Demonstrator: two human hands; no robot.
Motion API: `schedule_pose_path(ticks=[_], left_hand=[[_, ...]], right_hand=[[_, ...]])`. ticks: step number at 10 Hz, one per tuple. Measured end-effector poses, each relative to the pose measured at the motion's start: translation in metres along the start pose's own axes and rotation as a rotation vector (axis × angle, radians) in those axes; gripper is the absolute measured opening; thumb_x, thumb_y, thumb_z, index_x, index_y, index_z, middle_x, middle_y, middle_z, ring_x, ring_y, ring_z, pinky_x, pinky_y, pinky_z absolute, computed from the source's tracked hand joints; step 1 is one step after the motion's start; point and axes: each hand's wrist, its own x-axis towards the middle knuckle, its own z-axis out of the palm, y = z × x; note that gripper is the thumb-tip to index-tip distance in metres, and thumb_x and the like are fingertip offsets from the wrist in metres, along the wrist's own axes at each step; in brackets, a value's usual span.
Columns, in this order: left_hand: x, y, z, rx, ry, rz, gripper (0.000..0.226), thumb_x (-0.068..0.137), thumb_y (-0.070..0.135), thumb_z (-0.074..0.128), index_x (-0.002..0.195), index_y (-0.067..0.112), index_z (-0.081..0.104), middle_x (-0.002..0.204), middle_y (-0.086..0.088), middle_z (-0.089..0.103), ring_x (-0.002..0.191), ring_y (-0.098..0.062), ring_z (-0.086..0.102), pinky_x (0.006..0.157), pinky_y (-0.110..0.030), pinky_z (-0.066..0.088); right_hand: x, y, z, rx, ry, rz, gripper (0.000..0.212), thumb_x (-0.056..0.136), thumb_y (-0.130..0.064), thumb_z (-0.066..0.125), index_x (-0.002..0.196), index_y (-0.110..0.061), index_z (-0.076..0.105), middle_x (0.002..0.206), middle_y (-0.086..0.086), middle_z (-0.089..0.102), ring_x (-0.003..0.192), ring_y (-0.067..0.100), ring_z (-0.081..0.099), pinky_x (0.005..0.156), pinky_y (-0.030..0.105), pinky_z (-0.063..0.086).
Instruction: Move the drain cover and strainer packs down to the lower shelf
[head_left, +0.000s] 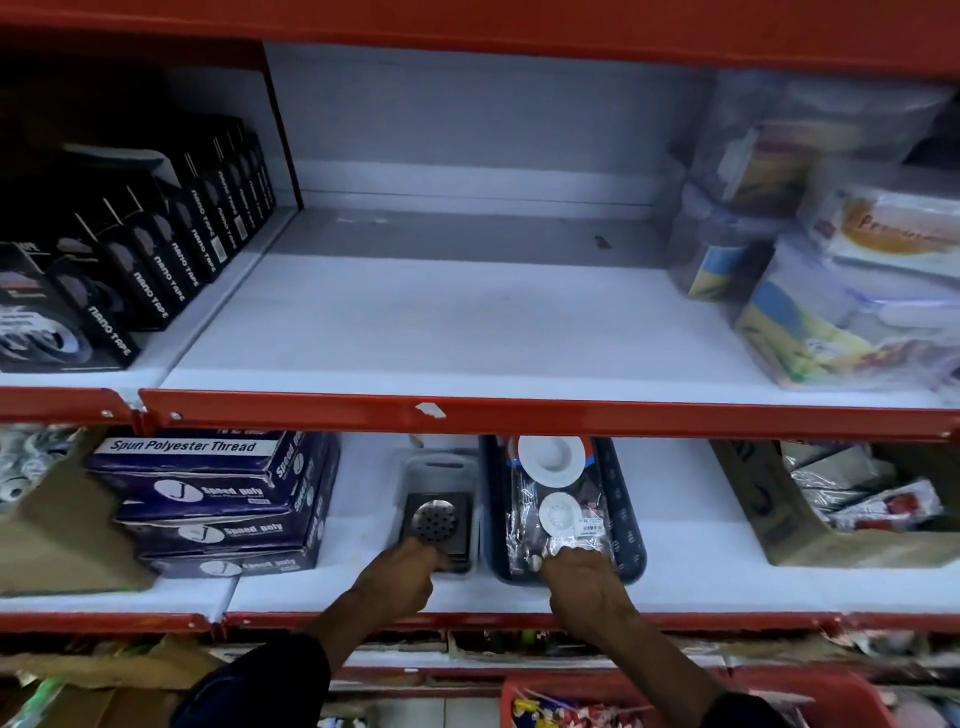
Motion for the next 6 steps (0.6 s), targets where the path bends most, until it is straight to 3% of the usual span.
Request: schedule_pose_path(ticks=[1, 2, 4, 5, 6], left_hand=[[-0.012, 0.005, 0.002, -0.028, -0.030, -0.027, 0.049, 0.085, 0.008, 0.050, 0.130, 0.028, 0.059, 0.133, -0.007, 0.053, 0.124, -0.025, 0.053, 0.103, -0.030, 0.044], [-0.024, 0.013, 0.003, -0.042, -0.069, -0.047, 0.048, 0.084, 0.010, 0.054, 0.129, 0.027, 0.059, 0.133, -0.007, 0.053, 0.124, -0.022, 0.053, 0.104, -0.031, 0.044], [-0.040, 0.028, -0.004, -0.011, -0.087, -0.027, 0.046, 0.078, 0.014, 0.058, 0.120, 0.031, 0.065, 0.125, -0.006, 0.064, 0.110, -0.024, 0.063, 0.092, -0.032, 0.053], [-0.050, 0.043, -0.015, 0.100, -0.008, 0.023, 0.045, 0.078, 0.010, 0.054, 0.118, 0.024, 0.066, 0.118, -0.010, 0.069, 0.102, -0.027, 0.066, 0.084, -0.035, 0.056], [-0.053, 0.062, -0.038, 0.253, 0.132, 0.101, 0.026, 0.083, 0.012, 0.051, 0.102, 0.019, 0.068, 0.102, -0.008, 0.073, 0.085, -0.024, 0.069, 0.078, -0.038, 0.059]], right_hand=[[-0.006, -0.008, -0.004, 0.000, -0.081, -0.015, 0.027, 0.086, -0.003, 0.056, 0.111, -0.003, 0.067, 0.113, 0.021, 0.069, 0.107, 0.033, 0.066, 0.093, 0.038, 0.050], [-0.014, -0.013, -0.009, -0.003, -0.127, -0.068, 0.026, 0.086, -0.001, 0.055, 0.109, 0.000, 0.067, 0.113, 0.022, 0.069, 0.109, 0.035, 0.065, 0.094, 0.039, 0.050], [-0.022, -0.011, -0.008, 0.040, -0.158, -0.141, 0.023, 0.080, -0.004, 0.060, 0.101, -0.002, 0.069, 0.108, 0.021, 0.070, 0.107, 0.033, 0.064, 0.093, 0.039, 0.051], [-0.030, -0.008, -0.014, 0.063, -0.125, -0.141, 0.021, 0.078, -0.013, 0.064, 0.097, -0.006, 0.069, 0.106, 0.017, 0.070, 0.104, 0.033, 0.065, 0.090, 0.039, 0.051], [-0.036, -0.002, -0.033, 0.137, 0.047, -0.081, 0.025, 0.082, -0.021, 0.057, 0.103, -0.017, 0.071, 0.104, 0.012, 0.071, 0.099, 0.031, 0.067, 0.087, 0.038, 0.053]])
